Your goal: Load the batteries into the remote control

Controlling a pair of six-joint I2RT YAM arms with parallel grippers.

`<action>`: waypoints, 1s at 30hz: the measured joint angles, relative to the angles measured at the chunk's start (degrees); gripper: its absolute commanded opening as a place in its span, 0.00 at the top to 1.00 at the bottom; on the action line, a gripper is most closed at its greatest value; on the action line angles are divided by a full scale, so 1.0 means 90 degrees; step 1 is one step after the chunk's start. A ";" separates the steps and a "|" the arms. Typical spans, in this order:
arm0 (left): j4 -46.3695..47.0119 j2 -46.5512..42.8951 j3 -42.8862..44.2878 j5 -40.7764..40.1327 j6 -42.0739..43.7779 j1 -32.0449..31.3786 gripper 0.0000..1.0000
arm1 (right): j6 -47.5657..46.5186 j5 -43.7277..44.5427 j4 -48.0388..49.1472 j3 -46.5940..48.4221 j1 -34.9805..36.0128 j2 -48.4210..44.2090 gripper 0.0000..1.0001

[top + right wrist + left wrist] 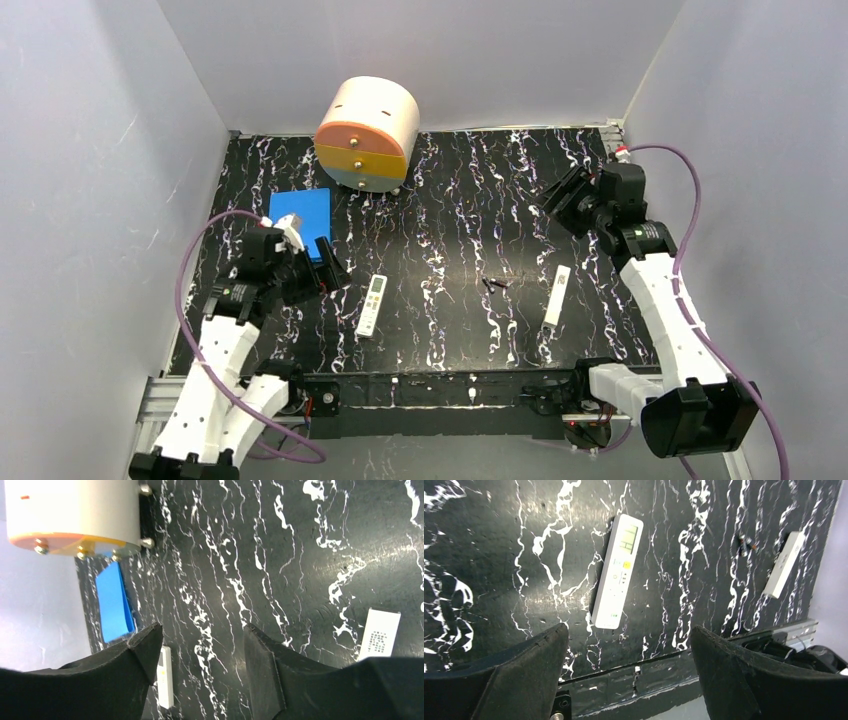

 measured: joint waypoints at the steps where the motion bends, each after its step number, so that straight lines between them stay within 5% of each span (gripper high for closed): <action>1: 0.0068 0.0073 -0.0104 -0.0002 -0.0044 -0.0092 0.11 | -0.0041 -0.0007 -0.0046 0.0000 0.0046 0.0041 0.34; 9: 0.0726 0.2130 -0.0396 -0.0678 -0.0211 -0.1484 0.10 | -0.0221 0.0019 -0.0306 -0.0442 0.0712 0.0367 0.34; 17: 0.1115 0.4073 0.0306 -0.1809 -0.0238 -0.2844 0.12 | -0.0180 0.0126 -0.0287 -0.0777 0.0816 0.0364 0.34; 30: 0.1821 0.5129 0.0248 -0.2480 -0.0126 -0.3155 0.44 | -0.0185 0.0265 -0.0272 -0.0775 0.0818 0.0369 0.35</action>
